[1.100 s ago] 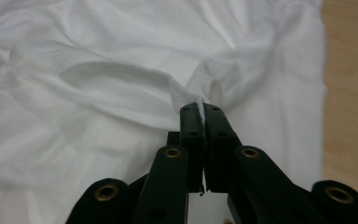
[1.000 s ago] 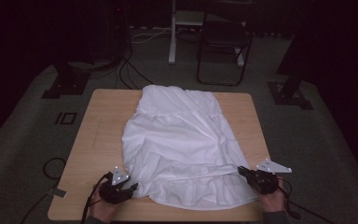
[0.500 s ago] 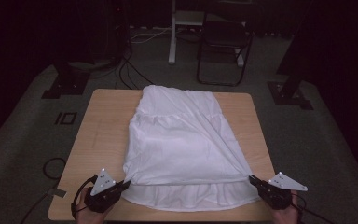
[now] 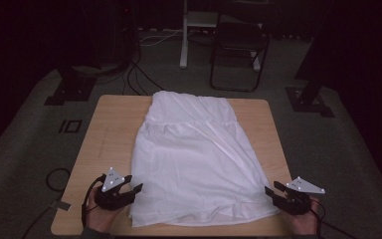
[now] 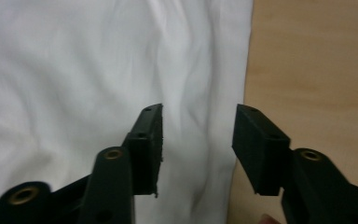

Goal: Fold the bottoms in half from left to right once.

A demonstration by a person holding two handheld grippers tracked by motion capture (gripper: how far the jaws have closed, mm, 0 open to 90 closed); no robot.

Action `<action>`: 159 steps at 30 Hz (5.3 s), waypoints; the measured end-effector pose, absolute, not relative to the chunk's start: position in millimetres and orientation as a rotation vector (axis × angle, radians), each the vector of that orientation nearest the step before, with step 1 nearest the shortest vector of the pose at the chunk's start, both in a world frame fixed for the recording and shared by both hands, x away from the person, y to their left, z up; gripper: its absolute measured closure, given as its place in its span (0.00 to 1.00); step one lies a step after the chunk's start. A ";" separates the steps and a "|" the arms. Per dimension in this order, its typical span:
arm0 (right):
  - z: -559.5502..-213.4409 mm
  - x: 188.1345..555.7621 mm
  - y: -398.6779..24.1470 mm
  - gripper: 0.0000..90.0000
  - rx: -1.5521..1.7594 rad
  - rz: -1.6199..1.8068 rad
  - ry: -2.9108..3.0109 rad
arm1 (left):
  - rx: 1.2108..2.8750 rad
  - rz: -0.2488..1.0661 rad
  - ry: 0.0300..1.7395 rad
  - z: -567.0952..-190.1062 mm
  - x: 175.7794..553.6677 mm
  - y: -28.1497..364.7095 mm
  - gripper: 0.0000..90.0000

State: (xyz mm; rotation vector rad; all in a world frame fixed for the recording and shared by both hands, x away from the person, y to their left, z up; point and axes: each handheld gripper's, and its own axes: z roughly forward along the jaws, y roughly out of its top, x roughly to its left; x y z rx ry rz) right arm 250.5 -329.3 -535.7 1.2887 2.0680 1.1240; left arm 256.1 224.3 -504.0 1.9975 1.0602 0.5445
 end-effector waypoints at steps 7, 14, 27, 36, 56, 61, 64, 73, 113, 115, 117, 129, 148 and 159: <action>-518.9 293.6 -308.2 0.54 1.250 1.162 2.053 | 1.972 0.576 1.103 -509.9 289.6 230.1 0.52; -523.7 357.2 -286.8 0.55 1.276 1.161 2.077 | 1.931 0.587 1.215 -521.0 339.2 241.9 0.49; -541.7 453.6 -246.2 0.59 1.384 1.157 2.150 | 1.858 0.413 1.391 -550.0 413.4 248.0 0.50; -518.9 438.4 -247.4 0.99 1.301 1.164 2.025 | 1.823 0.451 1.124 -515.8 386.7 228.9 1.00; -563.5 447.2 -273.9 0.99 1.473 0.957 1.998 | 1.985 0.515 1.316 -551.6 428.5 199.2 0.85; -565.6 432.8 -272.7 0.99 1.483 0.998 1.998 | 1.992 0.542 1.279 -553.6 414.2 204.3 0.95; -567.3 414.0 -269.2 0.99 1.469 1.018 2.009 | 1.950 0.525 1.273 -557.5 395.8 218.5 0.96; -569.7 346.3 -268.8 0.99 1.464 1.051 2.053 | 1.960 0.470 1.255 -559.7 337.5 233.1 0.95; -518.2 420.7 -205.2 0.97 1.236 1.065 2.079 | 1.905 0.471 1.187 -559.1 302.1 229.3 0.90; -505.2 412.9 -214.1 0.97 1.213 1.046 1.996 | 1.907 0.471 1.151 -555.2 299.7 226.7 0.92; -501.2 409.9 -223.6 0.97 1.227 1.016 1.946 | 1.926 0.468 1.127 -553.8 298.8 220.9 0.93; -561.7 430.7 -248.6 0.96 1.445 0.925 2.009 | 1.867 0.450 1.094 -521.1 354.4 202.5 0.54; -564.1 430.2 -254.1 0.96 1.485 0.997 2.011 | 1.895 0.336 1.220 -544.6 431.1 176.3 0.98; -566.9 378.4 -244.2 0.96 1.414 1.063 2.107 | 1.915 0.417 1.184 -553.2 357.8 202.9 0.98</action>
